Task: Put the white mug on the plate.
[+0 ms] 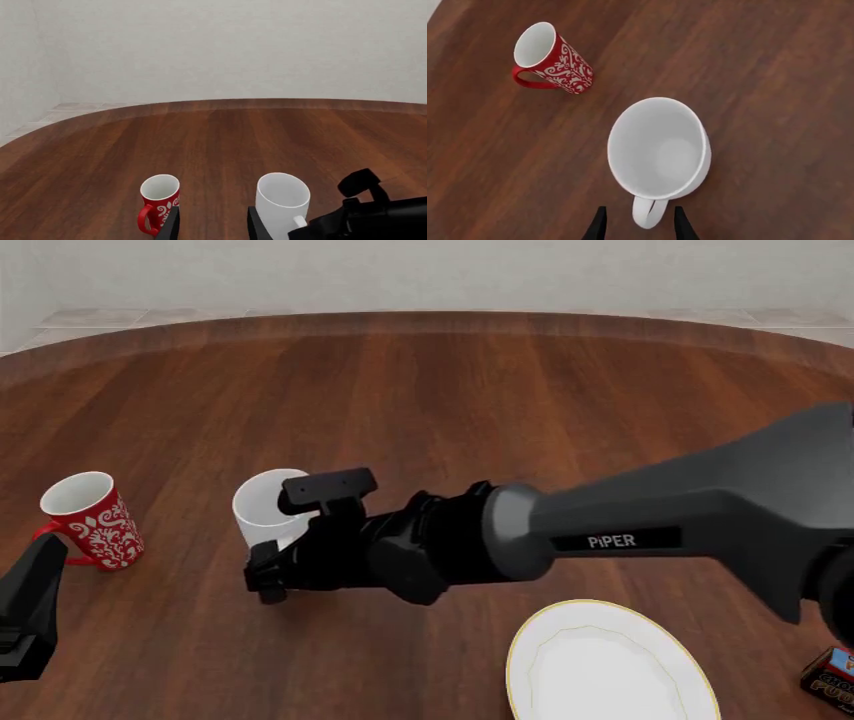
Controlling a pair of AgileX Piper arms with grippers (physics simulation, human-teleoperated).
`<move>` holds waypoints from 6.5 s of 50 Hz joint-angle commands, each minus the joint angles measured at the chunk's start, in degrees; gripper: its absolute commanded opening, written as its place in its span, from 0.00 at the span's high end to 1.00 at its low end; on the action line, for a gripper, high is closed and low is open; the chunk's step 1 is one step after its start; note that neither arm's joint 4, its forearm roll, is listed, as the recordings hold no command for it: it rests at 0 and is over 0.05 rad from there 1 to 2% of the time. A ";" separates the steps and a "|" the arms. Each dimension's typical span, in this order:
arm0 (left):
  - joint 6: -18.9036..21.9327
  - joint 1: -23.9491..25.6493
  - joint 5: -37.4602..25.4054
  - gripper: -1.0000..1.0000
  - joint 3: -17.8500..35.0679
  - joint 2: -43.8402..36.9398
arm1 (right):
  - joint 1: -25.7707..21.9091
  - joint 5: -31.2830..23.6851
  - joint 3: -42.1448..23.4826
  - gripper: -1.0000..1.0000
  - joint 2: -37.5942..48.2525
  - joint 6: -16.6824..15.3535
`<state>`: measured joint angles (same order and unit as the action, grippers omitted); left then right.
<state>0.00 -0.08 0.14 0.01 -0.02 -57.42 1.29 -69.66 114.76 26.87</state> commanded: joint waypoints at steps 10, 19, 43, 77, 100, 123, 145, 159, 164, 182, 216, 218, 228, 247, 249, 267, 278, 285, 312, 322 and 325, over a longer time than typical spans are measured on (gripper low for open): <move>0.01 0.00 0.01 0.00 0.00 0.00 | -0.10 -0.52 -1.61 0.00 1.82 0.57; -0.01 -0.01 -0.01 0.00 0.00 0.00 | -0.17 -0.36 -1.67 0.00 2.40 0.63; -0.02 -0.01 -0.01 0.00 0.00 0.00 | -0.27 -0.39 -0.41 1.00 -0.27 0.32; -0.01 -0.01 0.00 0.00 0.00 0.00 | 0.87 -7.46 4.31 1.00 -14.59 -4.34; -0.02 0.00 -0.01 0.00 0.00 0.00 | 2.23 -7.47 12.29 1.00 -23.17 -5.07; 0.00 0.00 0.00 0.00 0.00 0.00 | 4.35 -8.65 21.36 1.00 -34.53 -5.54; 0.00 -0.01 0.00 0.00 0.00 0.00 | 5.51 -11.15 28.45 1.00 -44.18 -5.86; 0.01 0.00 0.00 0.00 0.00 0.00 | 6.17 -12.82 32.52 1.00 -50.12 -5.66; 0.01 0.00 0.00 0.00 0.00 0.00 | 6.45 -12.93 34.28 1.00 -51.95 -5.37; 0.00 0.00 0.00 0.00 0.00 0.00 | 9.08 -17.26 38.56 1.00 -62.20 -6.51; 0.01 0.01 0.00 0.00 0.00 0.00 | 10.81 -23.70 47.15 1.00 -74.56 -4.42; 0.01 -0.01 0.01 0.00 0.00 0.00 | 11.06 -24.37 47.41 1.00 -75.41 -4.47; 0.00 0.00 0.00 0.00 0.00 0.00 | 11.83 -27.17 49.87 1.00 -79.39 -4.40; 0.00 -0.01 0.00 0.00 0.00 0.00 | 13.56 -30.45 53.05 1.00 -84.18 -4.10; 0.00 0.00 0.01 0.00 0.00 0.00 | 13.69 -30.67 53.17 1.00 -84.54 -4.02; 0.00 -0.01 0.00 0.00 0.00 0.00 | 14.90 -35.17 55.43 1.00 -88.14 -4.65; -0.01 -0.01 0.00 0.00 0.00 0.00 | 15.23 -35.36 57.93 1.00 -89.62 -4.46; 0.02 -0.01 0.01 0.00 0.00 0.00 | 15.32 -35.23 59.51 1.00 -90.23 -4.18; 0.00 0.00 -0.01 0.00 0.00 0.00 | 15.65 -34.90 62.08 1.00 -91.76 -3.80; -0.01 -0.01 0.01 0.00 0.00 0.00 | 15.77 -34.23 62.68 1.00 -91.42 -3.69; -0.01 0.00 0.00 0.00 0.00 0.00 | 15.98 -34.49 62.38 1.00 -91.70 -3.84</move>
<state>0.00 -0.08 0.15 0.01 -0.02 -41.72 -33.40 -7.27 23.27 22.83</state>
